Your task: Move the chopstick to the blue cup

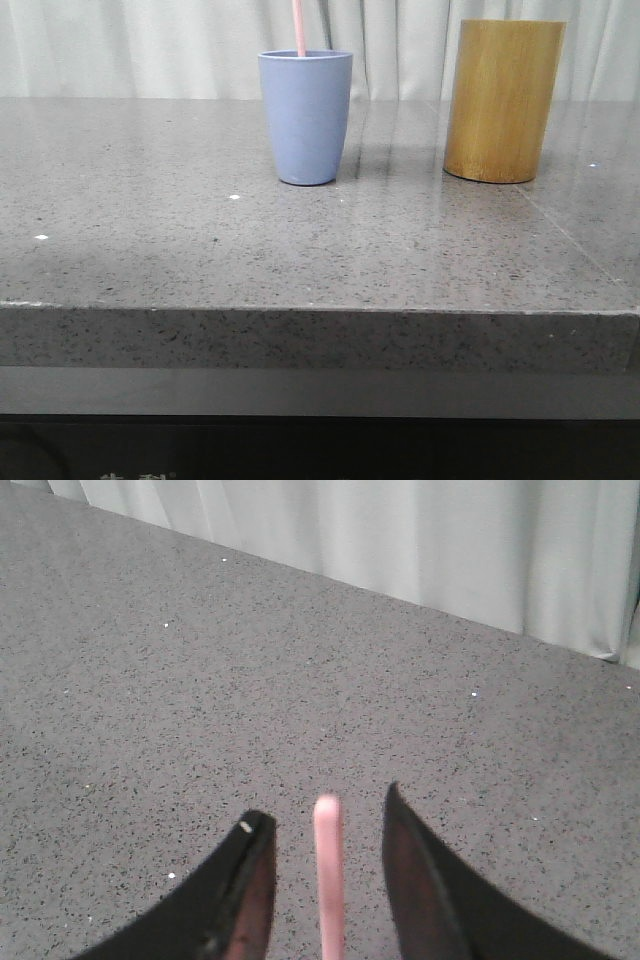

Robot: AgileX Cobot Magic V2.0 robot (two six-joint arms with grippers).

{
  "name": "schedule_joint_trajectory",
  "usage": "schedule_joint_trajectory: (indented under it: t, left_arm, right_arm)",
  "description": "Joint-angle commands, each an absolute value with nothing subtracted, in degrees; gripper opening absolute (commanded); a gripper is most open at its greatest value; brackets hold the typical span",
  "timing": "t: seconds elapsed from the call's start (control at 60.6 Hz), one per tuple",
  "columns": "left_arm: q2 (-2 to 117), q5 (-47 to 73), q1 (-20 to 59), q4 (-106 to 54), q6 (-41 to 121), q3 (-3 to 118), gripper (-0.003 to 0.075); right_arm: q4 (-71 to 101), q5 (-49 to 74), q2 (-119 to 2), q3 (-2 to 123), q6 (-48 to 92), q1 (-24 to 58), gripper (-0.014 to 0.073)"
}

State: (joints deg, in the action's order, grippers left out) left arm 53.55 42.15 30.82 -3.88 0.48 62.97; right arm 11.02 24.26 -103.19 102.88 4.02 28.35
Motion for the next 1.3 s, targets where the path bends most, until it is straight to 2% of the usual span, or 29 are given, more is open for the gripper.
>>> schedule_joint_trajectory:
  t: [0.0,0.099,0.33,0.429,0.857,1.286]
  left_arm:
    - [53.1,37.7,31.2,-4.5,0.3,64.4,0.0429]
    - [53.1,37.7,31.2,-4.5,0.3,64.4,0.0429]
    - [53.1,37.8,31.2,-4.5,0.3,64.4,0.0429]
    - [53.1,38.0,31.2,-4.5,0.3,64.4,0.0429]
    - [53.1,38.0,31.2,-4.5,0.3,64.4,0.0429]
    - [53.1,37.9,31.2,-4.5,0.3,64.4,0.0429]
  right_arm:
    - [10.7,20.7,-99.1,105.0,4.6,28.2,0.0422]
    - [9.4,23.8,-97.0,105.4,4.6,28.1,0.0424]
    - [0.8,46.5,-86.7,105.2,4.6,28.1,0.0424]
    - [0.3,50.3,-81.9,100.8,4.6,26.7,0.0424]
    - [1.9,43.7,-57.1,67.7,0.4,15.7,0.0424]
    - [2.1,37.8,-32.6,51.4,0.4,15.5,0.0424]
